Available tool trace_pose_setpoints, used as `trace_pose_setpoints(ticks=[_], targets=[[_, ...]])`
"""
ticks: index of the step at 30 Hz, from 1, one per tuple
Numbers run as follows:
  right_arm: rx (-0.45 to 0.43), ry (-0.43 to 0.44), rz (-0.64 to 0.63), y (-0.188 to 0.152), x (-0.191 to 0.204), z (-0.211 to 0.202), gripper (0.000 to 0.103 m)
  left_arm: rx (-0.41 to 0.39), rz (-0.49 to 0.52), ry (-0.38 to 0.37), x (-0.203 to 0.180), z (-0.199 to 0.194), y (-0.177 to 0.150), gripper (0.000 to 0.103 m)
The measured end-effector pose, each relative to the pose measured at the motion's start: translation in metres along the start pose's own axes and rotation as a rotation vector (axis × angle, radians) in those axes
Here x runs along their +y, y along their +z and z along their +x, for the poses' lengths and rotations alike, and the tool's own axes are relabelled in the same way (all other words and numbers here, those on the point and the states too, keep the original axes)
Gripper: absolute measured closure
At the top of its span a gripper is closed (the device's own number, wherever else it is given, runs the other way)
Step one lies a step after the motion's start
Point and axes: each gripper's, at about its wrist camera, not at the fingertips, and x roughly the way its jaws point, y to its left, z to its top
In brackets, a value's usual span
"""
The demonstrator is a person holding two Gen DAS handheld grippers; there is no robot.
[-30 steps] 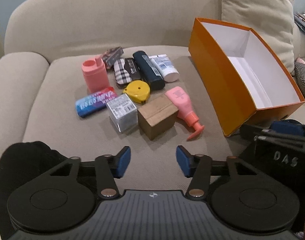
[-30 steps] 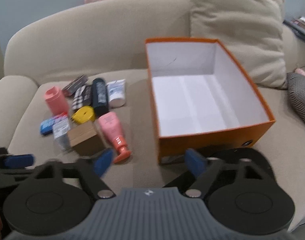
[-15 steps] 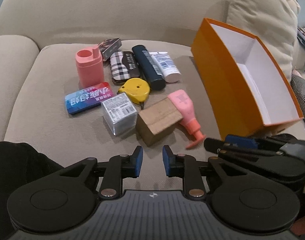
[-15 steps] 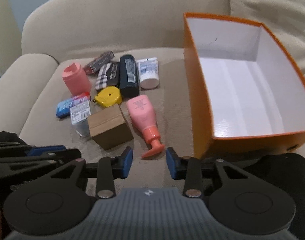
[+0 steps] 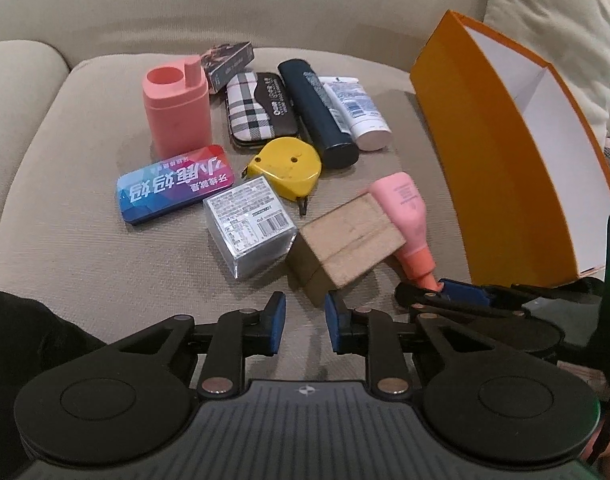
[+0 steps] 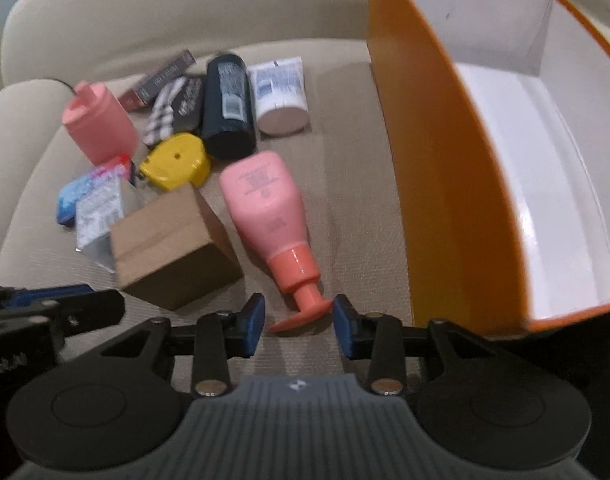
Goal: Organize rigid objects
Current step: 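Grasp the pink pump bottle with the right tool while the left tool approaches the pink cup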
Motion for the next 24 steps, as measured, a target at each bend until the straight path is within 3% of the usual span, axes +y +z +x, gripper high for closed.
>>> trace_pose_setpoints(ticks=[2,5,11,17,24], targets=[[-0.005,-0.002,0.005,0.001,-0.002,0.001,0.072,0.006,-0.001,0.006,0.001,0.003,0.002,0.076],[-0.023,-0.003,-0.009,0.004,0.0,-0.006,0.074,0.006,-0.002,0.013,0.002,0.002,0.005,0.076],[-0.176,-0.041,-0.116,0.021,0.017,-0.041,0.077,-0.033,-0.008,0.013,0.003,-0.009,0.013,0.076],[-0.264,-0.043,-0.141,0.055,0.027,-0.04,0.08,-0.085,-0.015,0.019,0.008,-0.021,0.024,0.076],[-0.314,0.033,-0.102,0.074,0.038,-0.037,0.077,-0.125,-0.057,0.053,0.027,-0.03,0.036,0.076]])
